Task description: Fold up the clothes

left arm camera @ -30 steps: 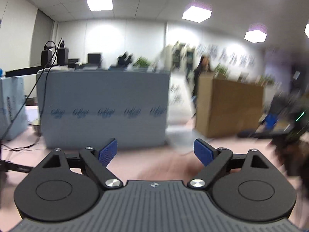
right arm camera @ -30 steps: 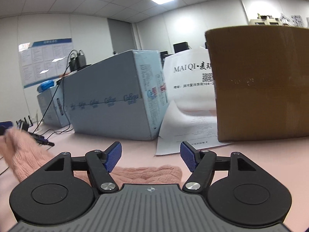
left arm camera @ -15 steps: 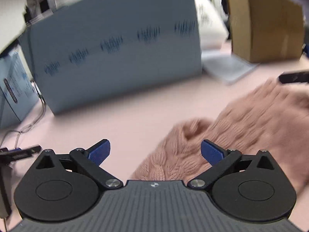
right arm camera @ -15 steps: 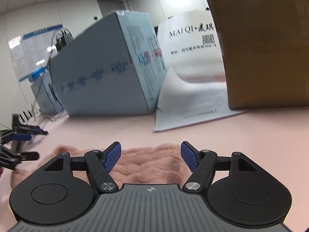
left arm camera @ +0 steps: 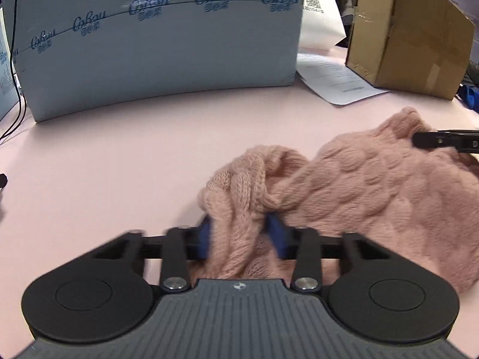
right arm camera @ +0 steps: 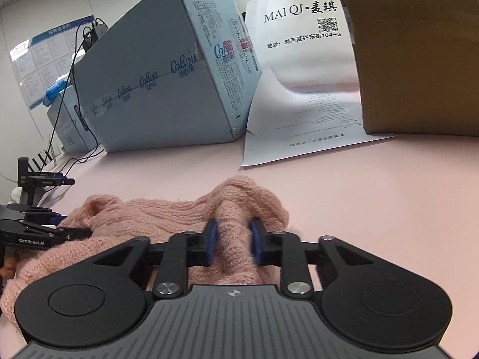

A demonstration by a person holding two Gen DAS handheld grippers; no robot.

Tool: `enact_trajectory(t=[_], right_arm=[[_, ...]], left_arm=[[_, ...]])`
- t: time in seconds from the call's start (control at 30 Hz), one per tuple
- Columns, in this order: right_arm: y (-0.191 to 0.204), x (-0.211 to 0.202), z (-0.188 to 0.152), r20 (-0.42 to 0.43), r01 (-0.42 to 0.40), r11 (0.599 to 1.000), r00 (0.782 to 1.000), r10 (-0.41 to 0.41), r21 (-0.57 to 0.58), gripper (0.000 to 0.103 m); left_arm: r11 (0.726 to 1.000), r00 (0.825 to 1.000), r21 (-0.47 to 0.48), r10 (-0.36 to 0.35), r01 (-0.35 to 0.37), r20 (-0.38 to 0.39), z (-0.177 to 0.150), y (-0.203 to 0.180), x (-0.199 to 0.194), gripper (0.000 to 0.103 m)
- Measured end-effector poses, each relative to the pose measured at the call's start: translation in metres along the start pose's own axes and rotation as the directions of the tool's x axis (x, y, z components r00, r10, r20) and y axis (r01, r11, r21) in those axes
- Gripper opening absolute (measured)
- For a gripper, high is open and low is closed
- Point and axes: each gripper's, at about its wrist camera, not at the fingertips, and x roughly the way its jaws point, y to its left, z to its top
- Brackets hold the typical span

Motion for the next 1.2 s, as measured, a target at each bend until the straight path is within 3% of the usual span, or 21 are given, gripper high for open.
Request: enact_trajectory(t=[0.17, 0.33, 0.5, 0.6, 0.9, 1.0, 1.2], right_arm=[[0.007, -0.013, -0.001, 0.064, 0.020, 1.000, 0.998, -0.020, -0.001, 0.009], [0.016, -0.045, 0.010, 0.209, 0.031, 1.000, 0.978, -0.029, -0.006, 0.008], [0.031, -0.081, 0.032, 0.311, 0.064, 0.997, 0.949, -0.046, -0.047, 0.008], [0.036, -0.109, 0.049, 0.387, 0.106, 0.992, 0.919, -0.072, -0.068, 0.008], [0.024, -0.179, 0.074, 0.526, 0.144, 0.989, 0.844, -0.106, -0.031, 0.008], [0.019, -0.183, 0.069, 0.534, 0.169, 0.986, 0.834, -0.137, -0.011, 0.008], [-0.011, -0.152, 0.046, 0.454, 0.193, 0.977, 0.865, -0.214, 0.092, 0.008]], left_arm=[[0.999, 0.998, -0.009, 0.053, -0.052, 0.040, 0.001, -0.015, -0.005, 0.014], [0.997, 0.991, -0.051, 0.063, -0.057, 0.119, 0.024, -0.011, -0.026, 0.014], [0.996, 0.965, -0.022, 0.095, -0.092, 0.245, 0.068, -0.033, -0.060, 0.014], [0.994, 0.942, -0.016, 0.106, -0.107, 0.318, 0.088, -0.046, -0.077, 0.014], [0.999, 0.887, -0.001, 0.038, -0.042, 0.460, 0.115, -0.075, -0.108, 0.014], [1.000, 0.897, 0.010, 0.020, -0.027, 0.441, 0.116, -0.083, -0.096, 0.014], [1.000, 0.941, -0.024, -0.004, 0.013, 0.339, 0.103, -0.079, -0.038, 0.014]])
